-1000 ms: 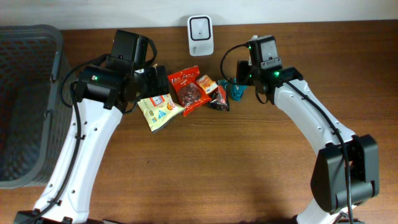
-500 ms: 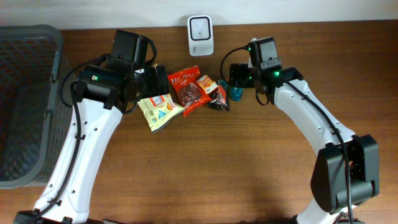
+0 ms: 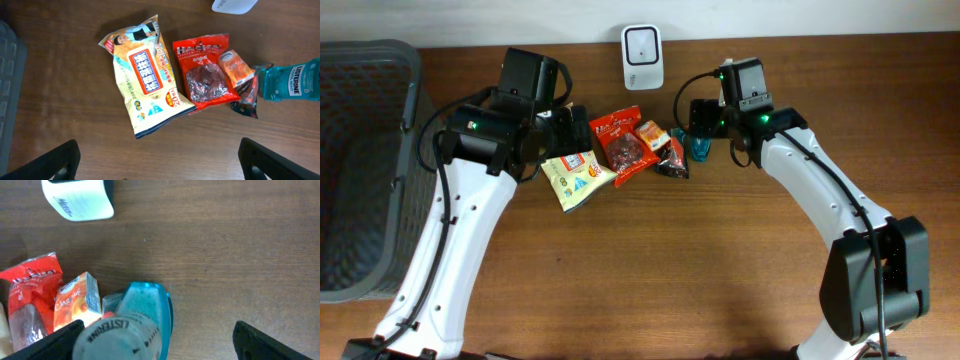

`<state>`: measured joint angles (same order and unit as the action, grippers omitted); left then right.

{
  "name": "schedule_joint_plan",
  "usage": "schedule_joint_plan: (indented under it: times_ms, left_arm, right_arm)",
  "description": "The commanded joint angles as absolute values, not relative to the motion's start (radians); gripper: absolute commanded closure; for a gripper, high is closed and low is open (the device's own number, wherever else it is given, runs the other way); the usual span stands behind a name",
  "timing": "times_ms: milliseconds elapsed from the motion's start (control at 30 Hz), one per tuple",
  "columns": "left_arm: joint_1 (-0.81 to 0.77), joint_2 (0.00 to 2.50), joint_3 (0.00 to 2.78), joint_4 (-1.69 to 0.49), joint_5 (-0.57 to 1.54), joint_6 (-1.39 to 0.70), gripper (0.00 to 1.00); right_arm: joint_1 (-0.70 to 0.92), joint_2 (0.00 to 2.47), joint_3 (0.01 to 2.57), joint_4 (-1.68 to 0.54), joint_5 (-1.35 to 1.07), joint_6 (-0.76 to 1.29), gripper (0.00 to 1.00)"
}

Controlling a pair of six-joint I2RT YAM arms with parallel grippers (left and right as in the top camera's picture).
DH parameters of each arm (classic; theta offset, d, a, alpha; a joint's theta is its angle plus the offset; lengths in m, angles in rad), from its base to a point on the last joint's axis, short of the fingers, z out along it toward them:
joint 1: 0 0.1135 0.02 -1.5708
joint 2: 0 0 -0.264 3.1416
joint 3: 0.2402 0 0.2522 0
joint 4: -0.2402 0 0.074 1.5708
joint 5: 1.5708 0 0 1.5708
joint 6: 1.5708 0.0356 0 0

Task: Scan the item barcode
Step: 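Lift the mouthwash bottle up with the right gripper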

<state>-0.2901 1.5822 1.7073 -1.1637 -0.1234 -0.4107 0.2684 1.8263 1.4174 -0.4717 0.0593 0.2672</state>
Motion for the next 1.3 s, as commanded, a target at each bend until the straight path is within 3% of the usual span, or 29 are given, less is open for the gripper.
schedule_joint_plan:
  times_ms: [0, 133, 467, 667, 967, 1100, 1267]
  left_arm:
    - [-0.288, 1.584, 1.71, -1.165, -0.12, -0.402, 0.01]
    - [-0.288, 1.583, 1.71, -1.165, -0.12, -0.402, 0.01]
    - [-0.287, 1.583, 1.71, -1.165, -0.12, -0.402, 0.01]
    - [-0.287, 1.584, 1.71, -1.165, -0.12, -0.402, 0.01]
    - [-0.288, 1.583, 1.71, -1.165, -0.12, -0.402, 0.01]
    - [-0.287, 1.583, 1.71, -1.165, -0.12, -0.402, 0.01]
    - [-0.288, 1.584, 1.71, -1.165, -0.12, -0.402, 0.01]
  right_arm:
    - [0.275, 1.835, 1.425, -0.459, 0.056, 0.272, 0.16]
    - [0.274, 1.835, 1.425, -0.447, 0.057, 0.271, 0.34]
    - [0.272, 1.835, 1.425, -0.461, 0.231, 0.271, 0.62]
    - [0.217, 1.835, 1.425, -0.524, 0.237, 0.271, 0.68]
    - [0.129, 1.839, 1.37, -0.672, 0.236, 0.323, 0.67]
    - [0.117, 1.839, 1.321, -0.735, 0.229, 0.384, 0.6]
    - [0.117, 1.839, 1.234, -0.746, 0.175, 0.429, 0.59]
